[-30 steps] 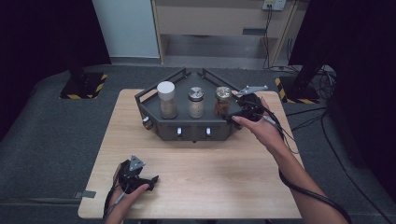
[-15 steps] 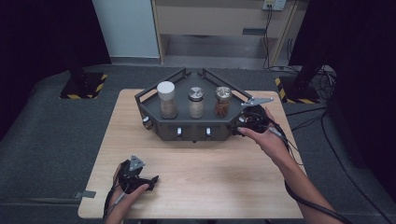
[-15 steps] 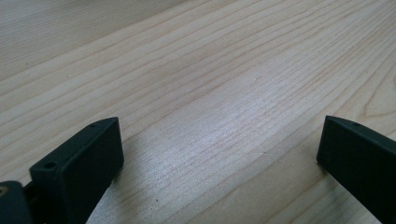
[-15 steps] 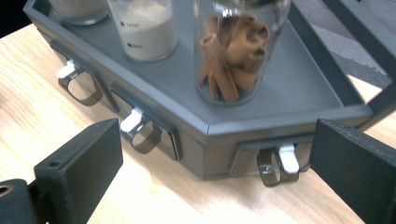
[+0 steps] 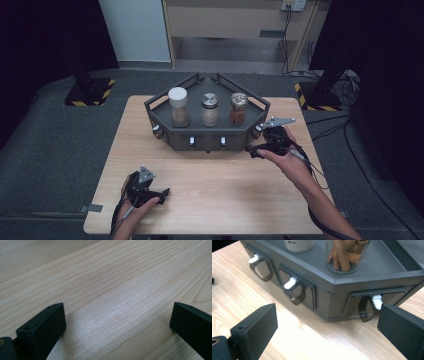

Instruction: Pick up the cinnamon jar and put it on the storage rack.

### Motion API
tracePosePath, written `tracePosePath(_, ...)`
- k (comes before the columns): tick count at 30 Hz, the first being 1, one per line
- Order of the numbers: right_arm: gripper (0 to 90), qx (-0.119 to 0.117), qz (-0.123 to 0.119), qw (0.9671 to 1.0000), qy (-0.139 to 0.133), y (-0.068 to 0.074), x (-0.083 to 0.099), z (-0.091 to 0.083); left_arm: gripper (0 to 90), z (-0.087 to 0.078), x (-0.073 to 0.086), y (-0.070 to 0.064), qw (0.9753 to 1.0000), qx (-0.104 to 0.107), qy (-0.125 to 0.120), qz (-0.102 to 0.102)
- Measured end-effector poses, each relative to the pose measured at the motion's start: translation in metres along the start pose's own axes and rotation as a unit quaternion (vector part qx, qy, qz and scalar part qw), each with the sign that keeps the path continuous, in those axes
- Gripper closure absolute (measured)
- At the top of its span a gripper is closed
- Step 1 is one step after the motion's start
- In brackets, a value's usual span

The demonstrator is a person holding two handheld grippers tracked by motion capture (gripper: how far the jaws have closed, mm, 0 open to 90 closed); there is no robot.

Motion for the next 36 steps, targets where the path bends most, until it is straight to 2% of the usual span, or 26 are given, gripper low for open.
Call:
tracePosePath(12, 2.8, -0.005, -0.004, 0.9999, 0.009, 0.011, 0.018, 0.003, 0.0, 0.000, 0.000, 0.000, 1.0000, 0.000, 0.000, 0.000)
tracePosePath(23, 2.8, -0.014, 0.003, 0.9998, 0.011, 0.017, 0.039, 0.004, 0.0, 0.000, 0.000, 0.000, 1.0000, -0.001, 0.000, 0.000)
tracePosePath(31, 3.0, -0.028, 0.015, 0.9991, 0.029, 0.024, 0.066, 0.019, 0.0, -0.001, 0.000, -0.001, 1.0000, -0.003, 0.000, 0.000)
tracePosePath(36, 3.2, -0.024, 0.010, 0.9988, 0.042, 0.030, 0.081, 0.030, 0.0, -0.001, 0.000, -0.001, 1.0000, -0.003, 0.000, -0.001)
Point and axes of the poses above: each handheld gripper's, and its own axes: z roughly forward along the jaws, x roughly out of its underside, y roughly to its left, the point moved 5 cm from there along z, roughly forward along the jaws, and after that the axes turned 12 degrees about -x, right-handed, at the moved point
